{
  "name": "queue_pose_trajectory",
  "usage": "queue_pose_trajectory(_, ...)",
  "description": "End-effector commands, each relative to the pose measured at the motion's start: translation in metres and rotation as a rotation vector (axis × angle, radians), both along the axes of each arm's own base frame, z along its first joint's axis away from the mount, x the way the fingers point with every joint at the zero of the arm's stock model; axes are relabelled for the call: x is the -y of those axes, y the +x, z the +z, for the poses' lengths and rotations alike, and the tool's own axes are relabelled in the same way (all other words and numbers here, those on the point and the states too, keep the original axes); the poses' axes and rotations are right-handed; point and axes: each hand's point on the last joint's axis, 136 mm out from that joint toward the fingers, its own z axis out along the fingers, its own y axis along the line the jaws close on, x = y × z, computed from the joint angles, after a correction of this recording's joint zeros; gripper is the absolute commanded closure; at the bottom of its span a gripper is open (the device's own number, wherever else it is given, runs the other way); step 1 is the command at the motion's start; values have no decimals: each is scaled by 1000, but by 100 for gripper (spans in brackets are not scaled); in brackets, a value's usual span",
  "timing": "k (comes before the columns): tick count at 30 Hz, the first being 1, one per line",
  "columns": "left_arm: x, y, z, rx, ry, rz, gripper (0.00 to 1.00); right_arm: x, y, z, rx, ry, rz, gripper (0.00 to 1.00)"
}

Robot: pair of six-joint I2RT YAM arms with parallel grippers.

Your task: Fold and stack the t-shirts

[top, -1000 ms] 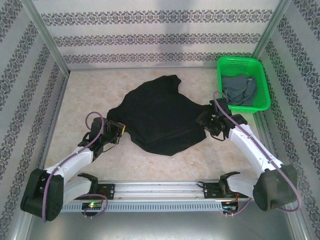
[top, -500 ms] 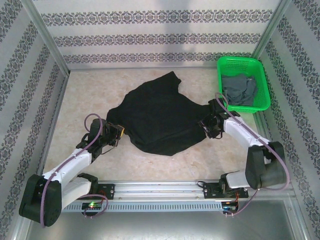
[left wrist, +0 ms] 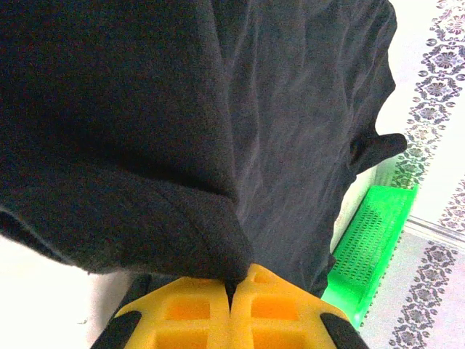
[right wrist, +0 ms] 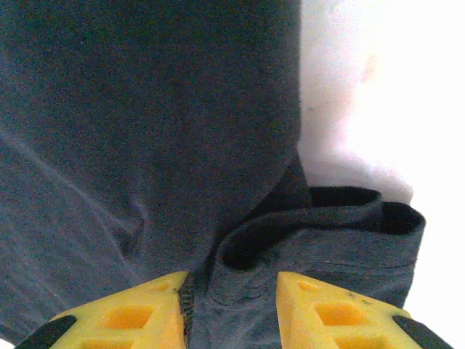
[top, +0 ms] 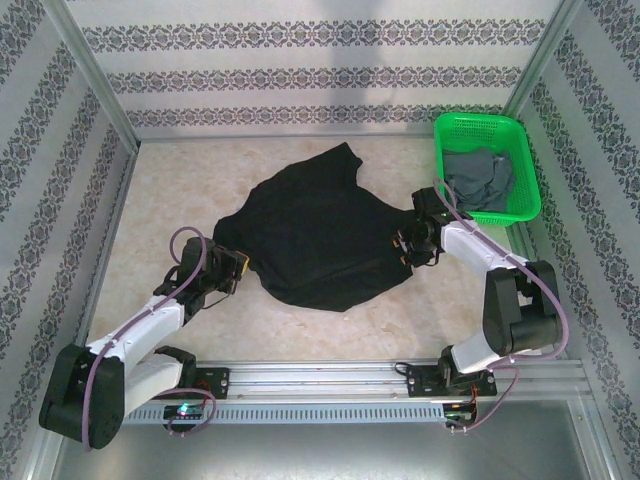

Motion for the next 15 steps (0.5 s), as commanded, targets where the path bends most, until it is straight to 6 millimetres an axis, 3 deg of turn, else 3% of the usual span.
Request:
queue_pose_trajectory(1,6,5,11,36,-4,-24,100,10,-14,-9,-74,-18,-48,64)
queue_pose_trajectory(7,7,6,11,36,-9,-31,100,11,-6,-17,-86,-4,-72,64)
queue_pose_trajectory(13,7,5,9,29,-6,-36,100,1,5,-12,-71,26,-65,63)
queue_pose_trajectory(15,8,5,8,28,-7,-37,100,-3,5,-7,-67,27,-59,69)
